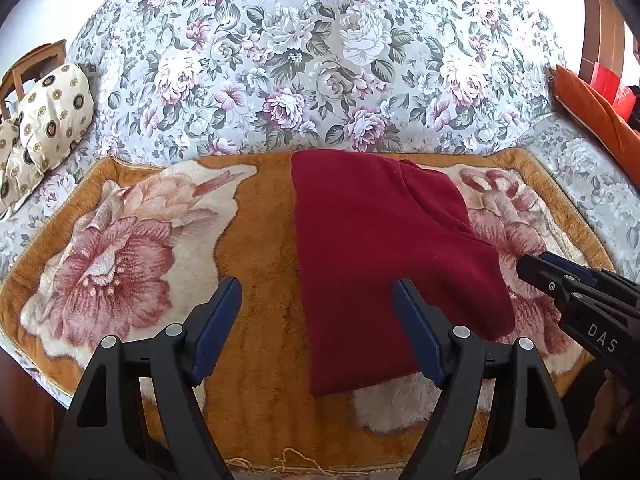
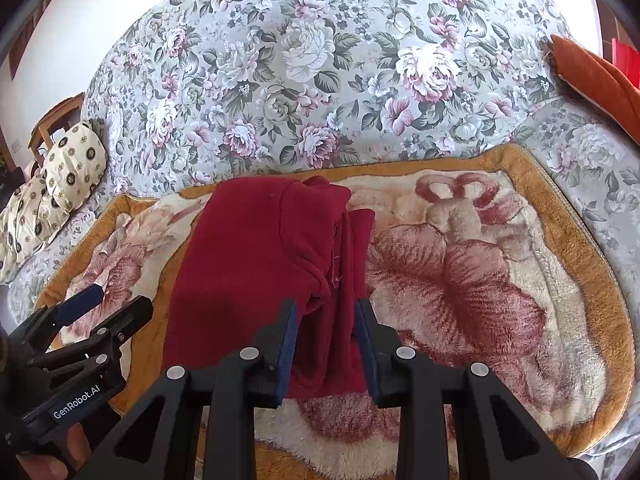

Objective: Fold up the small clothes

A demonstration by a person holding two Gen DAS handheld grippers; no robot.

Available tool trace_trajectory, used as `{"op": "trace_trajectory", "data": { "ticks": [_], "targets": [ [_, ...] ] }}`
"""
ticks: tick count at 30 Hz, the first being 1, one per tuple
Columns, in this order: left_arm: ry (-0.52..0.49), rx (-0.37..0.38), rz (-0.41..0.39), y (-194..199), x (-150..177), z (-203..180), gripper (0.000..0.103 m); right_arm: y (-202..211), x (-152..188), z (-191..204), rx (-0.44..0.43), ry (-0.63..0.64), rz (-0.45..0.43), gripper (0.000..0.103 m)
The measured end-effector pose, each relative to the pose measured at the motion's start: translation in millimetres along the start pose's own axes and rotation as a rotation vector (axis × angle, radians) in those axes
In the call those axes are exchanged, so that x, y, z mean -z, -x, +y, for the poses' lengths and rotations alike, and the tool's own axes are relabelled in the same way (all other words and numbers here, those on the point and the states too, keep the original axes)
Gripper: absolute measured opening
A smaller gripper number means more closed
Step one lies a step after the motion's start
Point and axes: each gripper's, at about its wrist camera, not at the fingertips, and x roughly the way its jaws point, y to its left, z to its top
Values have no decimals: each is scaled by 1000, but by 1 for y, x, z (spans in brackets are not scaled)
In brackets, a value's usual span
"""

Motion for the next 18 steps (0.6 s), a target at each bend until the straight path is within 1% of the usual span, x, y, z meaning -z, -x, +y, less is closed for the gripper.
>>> {"op": "trace_trajectory", "data": {
  "ticks": [9,18],
  "targets": [
    [9,1,0,0,0,-2,79,-2,-1,2,5,10,9,28],
    [6,6,3,-3,-5,5,79,-6,-1,5,1,8,23,28]
  ]
}}
